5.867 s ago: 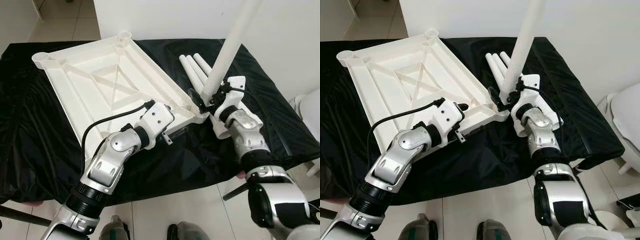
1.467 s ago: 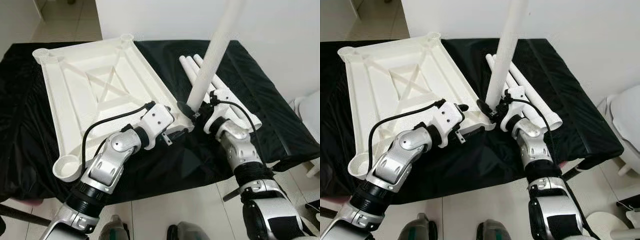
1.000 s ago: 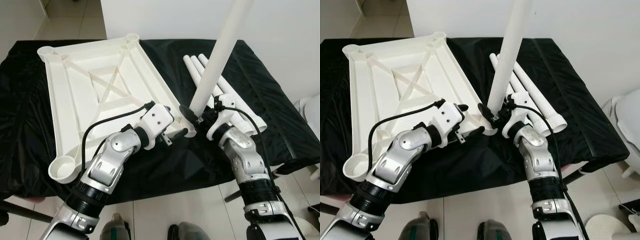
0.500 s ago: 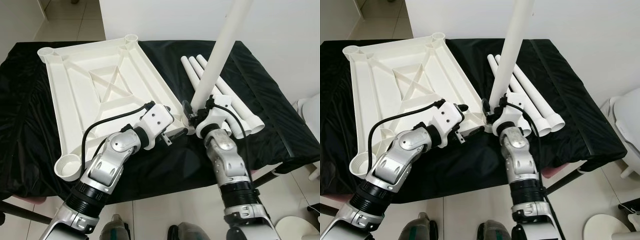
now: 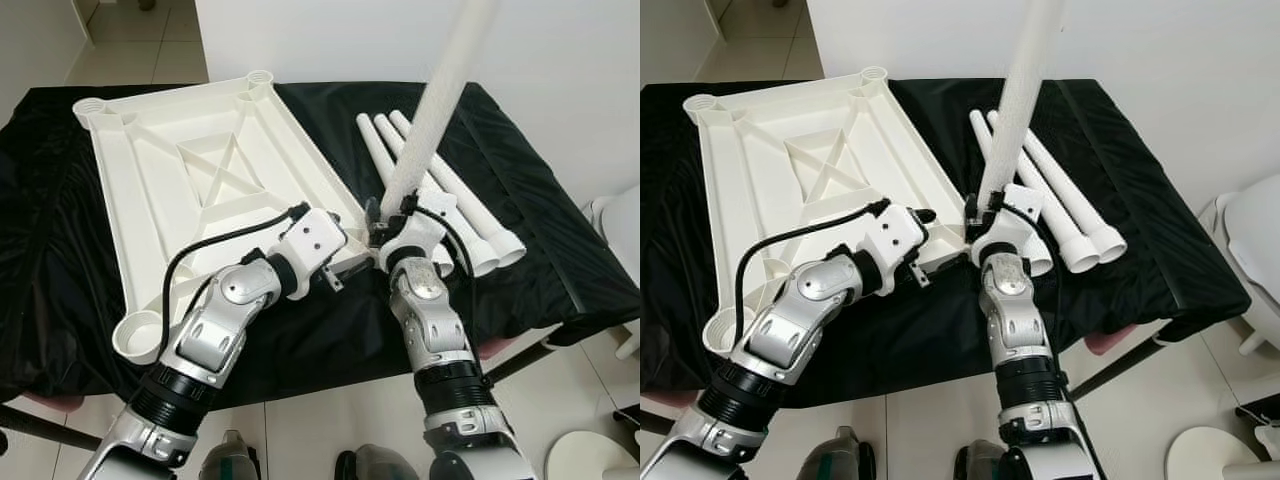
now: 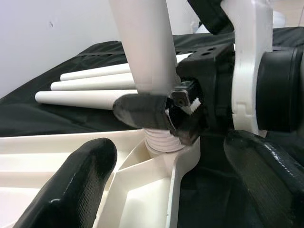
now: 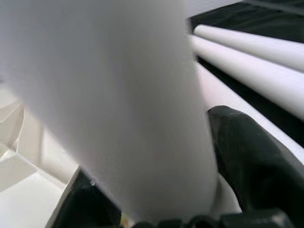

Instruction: Building children table

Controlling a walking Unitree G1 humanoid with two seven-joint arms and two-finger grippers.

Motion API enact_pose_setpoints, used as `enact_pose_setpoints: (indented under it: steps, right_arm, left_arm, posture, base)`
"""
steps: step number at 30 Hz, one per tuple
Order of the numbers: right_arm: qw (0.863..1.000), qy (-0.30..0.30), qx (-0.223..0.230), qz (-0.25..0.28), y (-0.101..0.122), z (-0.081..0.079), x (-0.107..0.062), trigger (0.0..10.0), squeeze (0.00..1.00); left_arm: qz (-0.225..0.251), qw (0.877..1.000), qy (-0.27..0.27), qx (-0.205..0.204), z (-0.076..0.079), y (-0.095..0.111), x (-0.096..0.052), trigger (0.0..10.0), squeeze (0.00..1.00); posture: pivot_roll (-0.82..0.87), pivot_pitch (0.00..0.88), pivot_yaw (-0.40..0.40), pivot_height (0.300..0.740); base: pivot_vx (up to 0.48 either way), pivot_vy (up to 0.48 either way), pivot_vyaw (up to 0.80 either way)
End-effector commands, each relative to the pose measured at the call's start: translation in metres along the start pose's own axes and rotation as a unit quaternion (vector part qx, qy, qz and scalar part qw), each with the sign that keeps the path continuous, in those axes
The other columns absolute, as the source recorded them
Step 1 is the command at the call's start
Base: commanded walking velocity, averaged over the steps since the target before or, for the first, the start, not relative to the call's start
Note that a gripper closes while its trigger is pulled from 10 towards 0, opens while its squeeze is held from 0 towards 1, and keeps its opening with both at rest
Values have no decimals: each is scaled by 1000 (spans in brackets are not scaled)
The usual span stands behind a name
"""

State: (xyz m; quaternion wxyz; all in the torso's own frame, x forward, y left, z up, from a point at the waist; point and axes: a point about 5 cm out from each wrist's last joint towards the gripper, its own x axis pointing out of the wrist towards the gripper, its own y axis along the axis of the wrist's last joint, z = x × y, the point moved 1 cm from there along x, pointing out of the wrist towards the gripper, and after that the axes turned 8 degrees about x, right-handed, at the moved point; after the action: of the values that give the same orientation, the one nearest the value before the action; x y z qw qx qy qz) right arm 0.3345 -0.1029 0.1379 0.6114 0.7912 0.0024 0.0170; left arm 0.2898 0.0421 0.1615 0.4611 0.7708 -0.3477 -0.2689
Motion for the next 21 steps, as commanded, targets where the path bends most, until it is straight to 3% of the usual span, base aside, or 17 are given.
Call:
enact_pose_setpoints:
  steps: [1, 7, 8, 16, 17, 21]
  right_arm:
    - [1000, 6, 5, 2, 0, 2, -2, 10000, 1000]
    - [1000, 24, 5, 14, 3, 0, -4, 10000, 1000]
    - [999, 38, -4, 24, 8, 3, -5, 10000, 0]
    - [999, 18, -28, 35, 14, 21, -3, 10000, 0]
    - [999, 6, -37, 39, 16, 30, -3, 10000, 0]
    - [998, 3, -38, 41, 16, 32, -4, 10000, 0]
  left_arm:
    - [-4, 1000, -13, 3, 2, -2, 1, 10000, 0]
    - [-12, 1000, -10, 2, 0, -4, 1, 10000, 0]
    - [-40, 999, -6, 10, -4, -11, 3, 10000, 0]
    - [-85, 996, -15, 1, -5, -24, 8, 10000, 0]
    - [-113, 993, -30, -5, -1, -33, 11, 10000, 0]
    - [-155, 987, -39, 15, 3, -47, 12, 10000, 0]
  posture:
    - [-57, 0, -9, 740]
    - [-58, 0, -10, 740]
    - [-60, 0, -9, 740]
    - [-71, 0, 0, 740]
    - [-75, 0, 3, 740]
    - [-84, 0, 12, 740]
  base:
    - [0, 0, 0]
    - [0, 0, 0]
    - [0, 0, 0]
    - [0, 0, 0]
    - [0, 0, 0]
    - [0, 0, 0]
